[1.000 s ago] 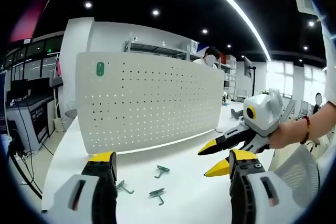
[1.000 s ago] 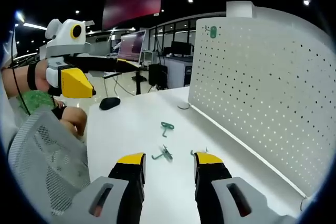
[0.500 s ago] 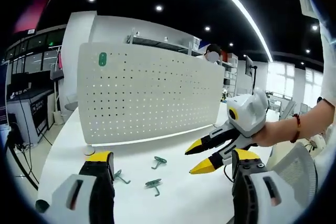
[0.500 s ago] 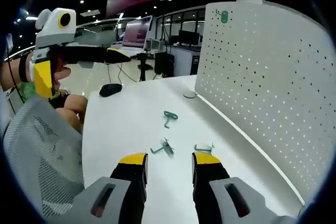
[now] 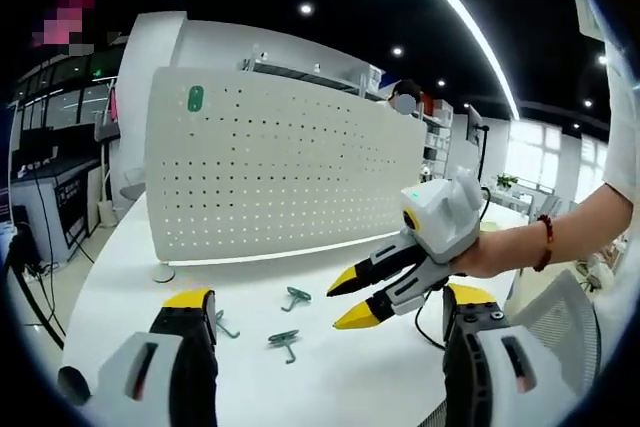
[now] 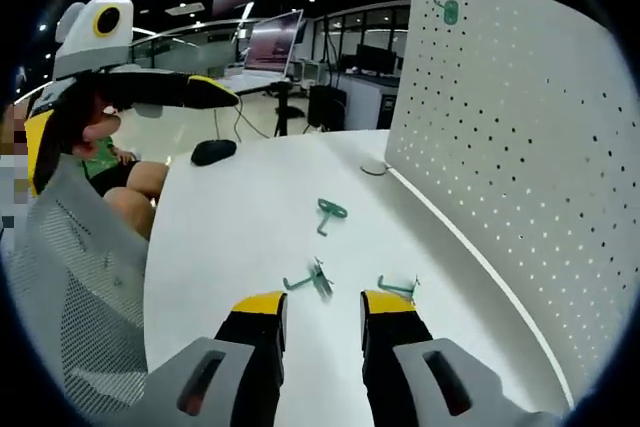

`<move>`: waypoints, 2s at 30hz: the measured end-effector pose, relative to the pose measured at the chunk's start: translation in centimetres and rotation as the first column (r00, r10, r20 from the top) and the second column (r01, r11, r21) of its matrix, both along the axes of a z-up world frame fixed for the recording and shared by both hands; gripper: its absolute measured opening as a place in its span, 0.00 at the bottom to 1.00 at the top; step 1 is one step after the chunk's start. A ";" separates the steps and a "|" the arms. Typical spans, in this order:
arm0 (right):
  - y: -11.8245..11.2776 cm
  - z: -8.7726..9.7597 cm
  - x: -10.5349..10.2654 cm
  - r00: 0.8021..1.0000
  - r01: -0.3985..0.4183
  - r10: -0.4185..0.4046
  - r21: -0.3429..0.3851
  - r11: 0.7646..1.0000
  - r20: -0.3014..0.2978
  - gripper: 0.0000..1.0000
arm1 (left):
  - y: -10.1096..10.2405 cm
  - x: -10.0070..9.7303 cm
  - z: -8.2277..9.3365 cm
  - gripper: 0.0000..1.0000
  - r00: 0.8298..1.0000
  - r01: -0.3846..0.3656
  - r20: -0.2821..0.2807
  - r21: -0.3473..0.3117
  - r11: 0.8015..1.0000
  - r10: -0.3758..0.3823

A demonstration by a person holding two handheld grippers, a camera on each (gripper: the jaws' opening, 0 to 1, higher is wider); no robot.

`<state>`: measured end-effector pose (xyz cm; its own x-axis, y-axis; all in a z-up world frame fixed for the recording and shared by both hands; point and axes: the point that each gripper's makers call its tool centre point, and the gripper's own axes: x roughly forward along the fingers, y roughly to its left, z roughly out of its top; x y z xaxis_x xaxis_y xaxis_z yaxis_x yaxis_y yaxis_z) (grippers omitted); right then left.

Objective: Insert the hook assembly into the mounting plate slot until the hook locks in place.

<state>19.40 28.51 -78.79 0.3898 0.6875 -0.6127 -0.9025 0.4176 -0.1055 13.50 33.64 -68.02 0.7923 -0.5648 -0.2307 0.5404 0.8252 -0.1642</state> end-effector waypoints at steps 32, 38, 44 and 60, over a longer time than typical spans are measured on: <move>2.8 -4.2 1.9 0.996 -0.085 0.083 -0.086 0.993 -0.029 0.16 | 0.1 -0.2 -1.8 0.92 0.998 -0.011 -0.058 -0.037 0.999 0.009; 3.2 -4.6 2.2 0.994 -0.109 0.107 -0.117 0.987 -0.018 0.13 | 0.0 -0.2 -2.2 0.92 0.998 -0.003 -0.067 -0.024 1.000 0.001; 3.3 -5.2 2.3 0.992 -0.121 0.118 -0.130 0.984 -0.031 0.12 | 0.2 0.0 -2.2 0.91 0.998 -0.007 -0.068 -0.035 0.999 0.005; 3.8 -6.4 2.4 0.983 -0.183 0.183 -0.204 0.962 -0.018 0.08 | 0.7 0.0 -3.1 0.89 0.995 -0.022 -0.093 -0.028 0.999 0.019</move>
<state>21.77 32.35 -85.16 0.2698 0.6078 -0.7468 -0.9613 0.2151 -0.1723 13.48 34.36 -71.08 0.7796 -0.5564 -0.2876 0.5050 0.8300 -0.2367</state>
